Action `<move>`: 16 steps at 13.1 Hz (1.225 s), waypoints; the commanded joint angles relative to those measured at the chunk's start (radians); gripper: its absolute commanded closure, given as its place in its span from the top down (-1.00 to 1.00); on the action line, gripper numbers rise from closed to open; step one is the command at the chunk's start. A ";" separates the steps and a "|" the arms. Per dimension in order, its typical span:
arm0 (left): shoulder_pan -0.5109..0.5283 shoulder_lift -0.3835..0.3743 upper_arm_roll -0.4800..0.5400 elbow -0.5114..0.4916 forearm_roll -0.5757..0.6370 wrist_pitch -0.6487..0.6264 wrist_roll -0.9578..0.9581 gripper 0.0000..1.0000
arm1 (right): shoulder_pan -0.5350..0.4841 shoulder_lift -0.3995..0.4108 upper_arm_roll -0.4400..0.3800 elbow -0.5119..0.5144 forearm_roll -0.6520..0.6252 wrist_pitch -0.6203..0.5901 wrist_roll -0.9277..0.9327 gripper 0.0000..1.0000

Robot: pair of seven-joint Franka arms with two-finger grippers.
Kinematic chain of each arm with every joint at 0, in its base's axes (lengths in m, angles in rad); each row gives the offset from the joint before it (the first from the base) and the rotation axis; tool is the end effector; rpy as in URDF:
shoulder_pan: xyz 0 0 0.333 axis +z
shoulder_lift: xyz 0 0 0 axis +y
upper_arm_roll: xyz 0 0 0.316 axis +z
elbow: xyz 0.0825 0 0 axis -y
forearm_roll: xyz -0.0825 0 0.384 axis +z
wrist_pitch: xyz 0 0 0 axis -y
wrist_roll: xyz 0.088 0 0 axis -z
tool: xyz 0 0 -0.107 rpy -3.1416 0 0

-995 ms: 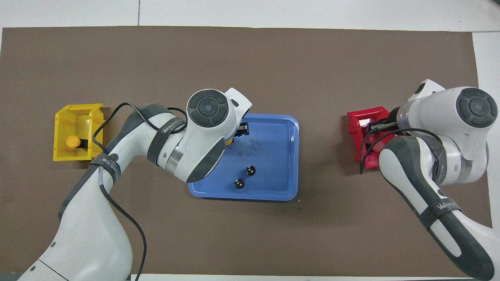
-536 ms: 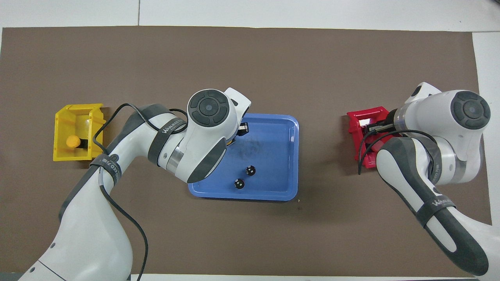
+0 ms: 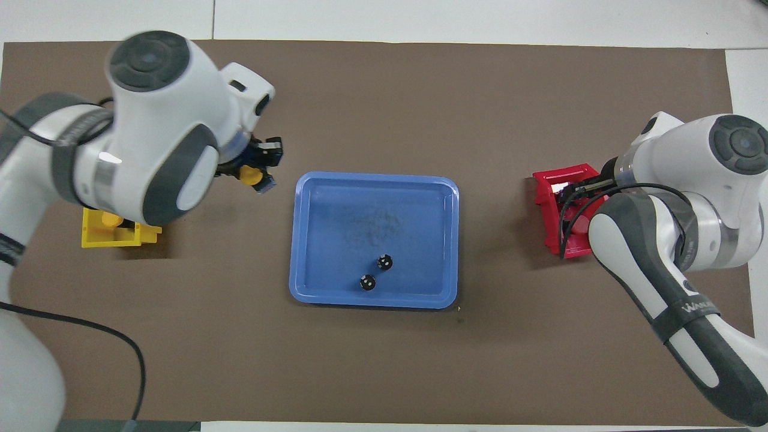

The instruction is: Sort red and yellow buttons by color

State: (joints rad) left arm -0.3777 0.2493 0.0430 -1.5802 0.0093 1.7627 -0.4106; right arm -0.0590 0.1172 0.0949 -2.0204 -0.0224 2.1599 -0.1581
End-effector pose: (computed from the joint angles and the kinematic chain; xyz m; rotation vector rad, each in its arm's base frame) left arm 0.5953 -0.2088 0.4879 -3.0958 -0.1128 0.0850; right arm 0.5772 0.0188 0.3959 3.1158 0.3212 0.0350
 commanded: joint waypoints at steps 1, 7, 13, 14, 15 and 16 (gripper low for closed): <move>0.162 -0.015 -0.009 0.038 0.032 -0.091 0.270 -0.97 | -0.008 -0.022 0.008 0.133 0.013 -0.191 -0.023 0.35; 0.352 -0.044 -0.008 -0.070 0.067 0.070 0.584 -0.97 | -0.022 -0.106 -0.003 0.393 0.009 -0.628 -0.017 1.00; 0.395 -0.067 -0.008 -0.300 0.067 0.348 0.635 -0.97 | -0.038 -0.139 -0.038 0.402 -0.004 -0.710 0.018 1.00; 0.395 -0.067 -0.008 -0.329 0.067 0.378 0.635 -0.97 | -0.041 -0.140 -0.037 0.401 -0.004 -0.712 0.018 1.00; 0.395 -0.065 -0.008 -0.352 0.067 0.408 0.633 -0.97 | -0.044 -0.151 -0.038 0.391 -0.004 -0.709 0.017 1.00; 0.395 -0.056 -0.008 -0.369 0.067 0.443 0.632 -0.97 | -0.047 -0.165 -0.038 0.376 -0.004 -0.703 0.017 1.00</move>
State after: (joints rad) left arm 0.0057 0.2241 0.0457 -1.8777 0.0551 2.1358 0.2132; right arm -0.0869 -0.0195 0.0465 -1.6146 -0.0238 1.4537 -0.1517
